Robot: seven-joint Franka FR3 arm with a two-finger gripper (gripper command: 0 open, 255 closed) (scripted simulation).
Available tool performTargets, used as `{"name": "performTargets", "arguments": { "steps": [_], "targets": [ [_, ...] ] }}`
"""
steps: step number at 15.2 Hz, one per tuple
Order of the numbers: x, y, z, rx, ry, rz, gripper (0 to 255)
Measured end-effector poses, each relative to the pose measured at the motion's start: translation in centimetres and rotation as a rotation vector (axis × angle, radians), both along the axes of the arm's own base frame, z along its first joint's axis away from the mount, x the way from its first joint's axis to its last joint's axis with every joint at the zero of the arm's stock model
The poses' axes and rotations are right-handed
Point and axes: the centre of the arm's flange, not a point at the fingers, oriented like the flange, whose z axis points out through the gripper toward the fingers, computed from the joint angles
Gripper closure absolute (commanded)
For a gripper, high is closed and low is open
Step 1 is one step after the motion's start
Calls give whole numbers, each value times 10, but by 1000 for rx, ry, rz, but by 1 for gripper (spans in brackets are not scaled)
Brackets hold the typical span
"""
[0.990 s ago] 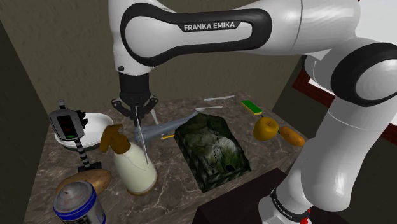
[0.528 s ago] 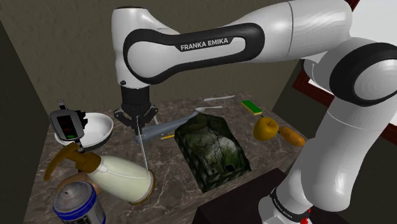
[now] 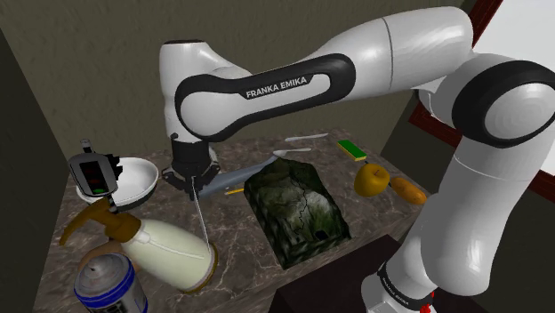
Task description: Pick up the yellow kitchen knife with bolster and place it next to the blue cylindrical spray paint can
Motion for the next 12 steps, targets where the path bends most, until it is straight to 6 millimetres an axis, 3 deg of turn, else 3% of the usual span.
{"name": "performTargets", "arguments": {
  "steps": [12],
  "targets": [
    [-1,0,-63,0,0,0,255]
  ]
}}
